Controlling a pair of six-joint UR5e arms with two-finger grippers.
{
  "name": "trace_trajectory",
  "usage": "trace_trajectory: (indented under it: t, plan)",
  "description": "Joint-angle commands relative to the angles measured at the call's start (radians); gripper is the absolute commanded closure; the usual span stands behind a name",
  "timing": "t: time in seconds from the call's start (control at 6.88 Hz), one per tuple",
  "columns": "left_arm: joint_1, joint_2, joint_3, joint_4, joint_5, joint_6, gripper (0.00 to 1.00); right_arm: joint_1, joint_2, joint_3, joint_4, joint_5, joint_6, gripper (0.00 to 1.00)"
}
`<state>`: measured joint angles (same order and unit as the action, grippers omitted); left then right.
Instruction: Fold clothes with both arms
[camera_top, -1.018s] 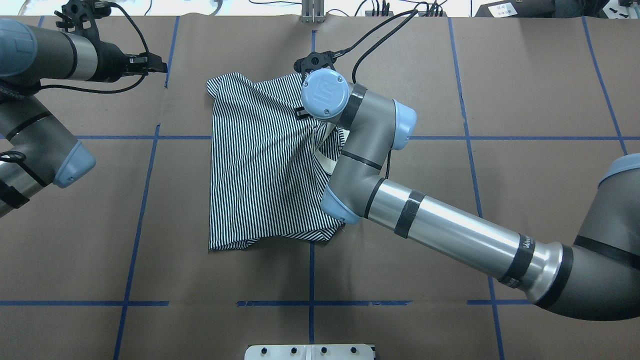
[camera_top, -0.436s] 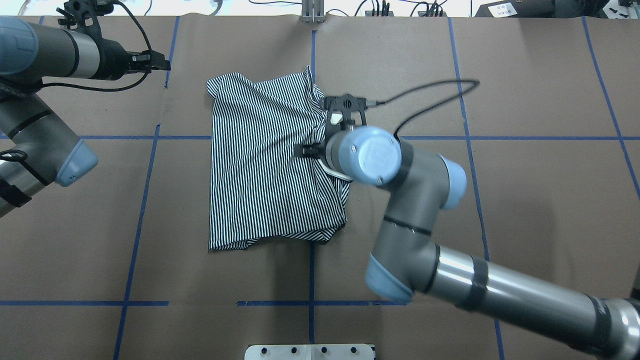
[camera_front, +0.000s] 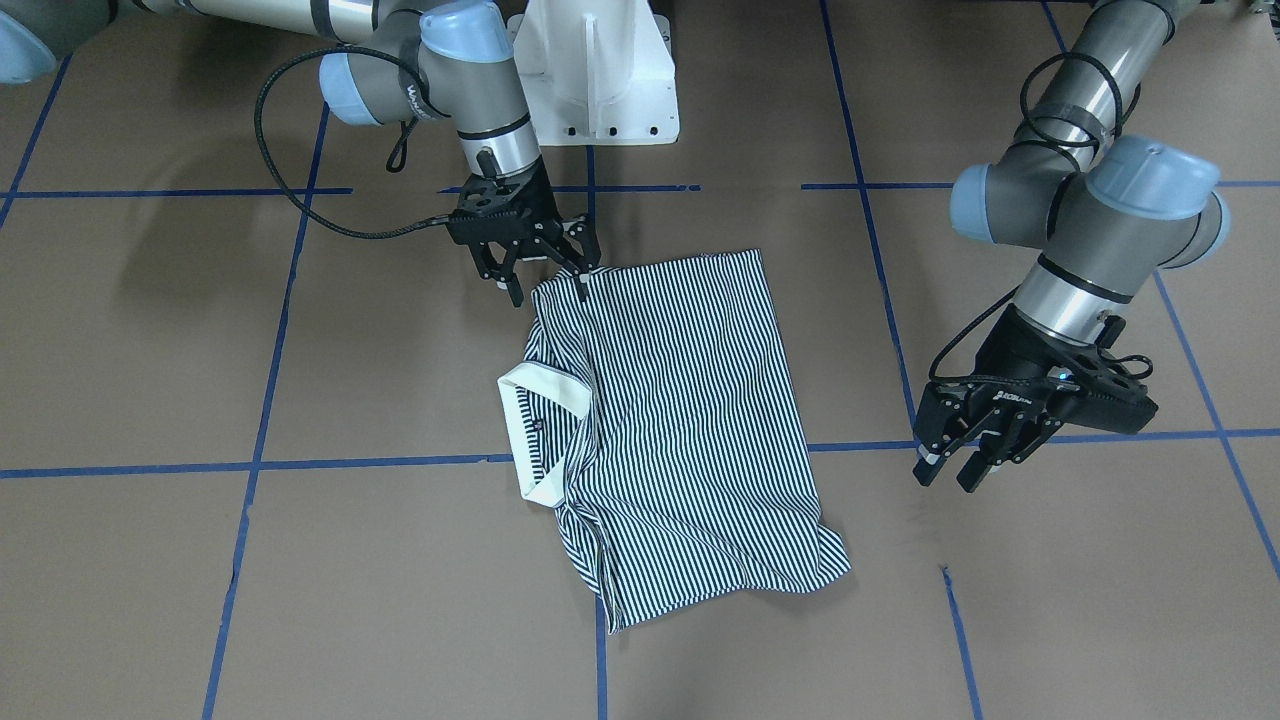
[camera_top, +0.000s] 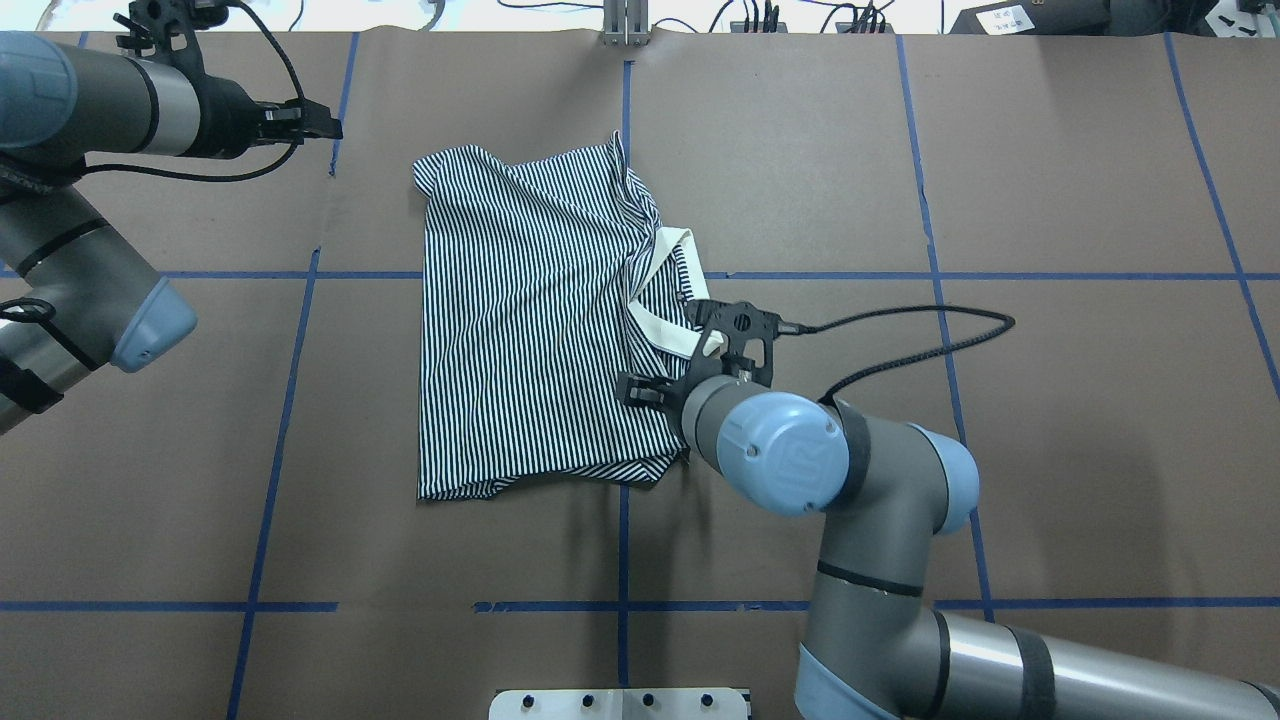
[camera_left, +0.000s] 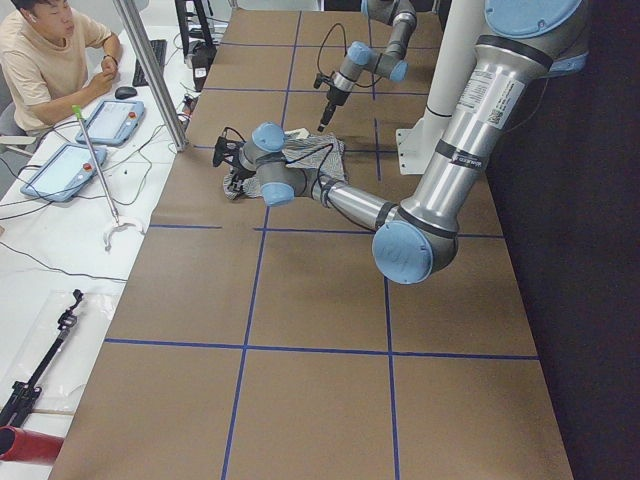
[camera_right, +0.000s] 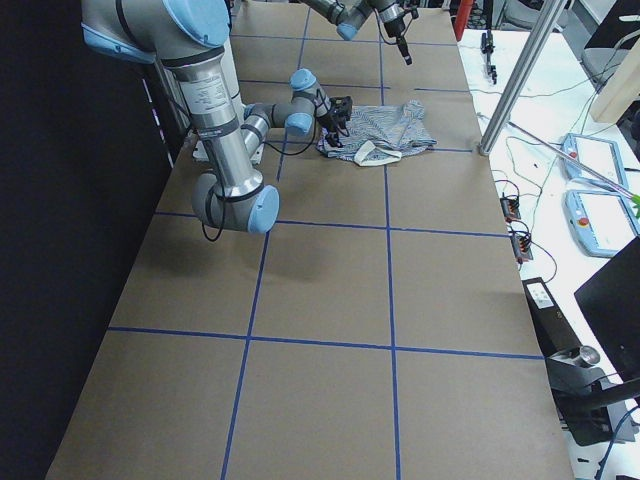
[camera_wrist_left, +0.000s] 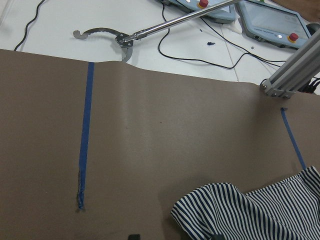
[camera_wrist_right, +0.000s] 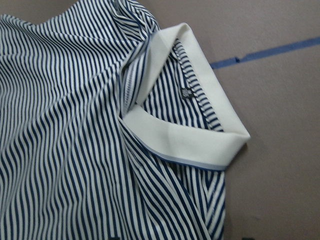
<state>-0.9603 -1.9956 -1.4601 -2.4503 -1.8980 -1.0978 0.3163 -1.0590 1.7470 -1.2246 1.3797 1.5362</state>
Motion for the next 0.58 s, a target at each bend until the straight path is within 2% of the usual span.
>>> trace_trajectory:
  t: [0.0,0.15,0.29,0.44]
  plan:
    - [0.000,0.000,0.000,0.000,0.000,-0.001,0.43,-0.055,-0.038,0.005,-0.003,-0.027,0.105,0.21]
    - [0.000,0.000,0.000,0.000,0.001,-0.001,0.43,-0.057,-0.038,0.002,-0.003,-0.027,0.108,0.27]
    - [0.000,0.000,0.000,0.000,0.001,-0.001,0.43,-0.060,-0.038,-0.001,-0.003,-0.027,0.117,0.46]
    - [0.000,0.001,-0.002,0.000,0.001,-0.001,0.43,-0.062,-0.035,-0.003,-0.004,-0.025,0.125,0.84]
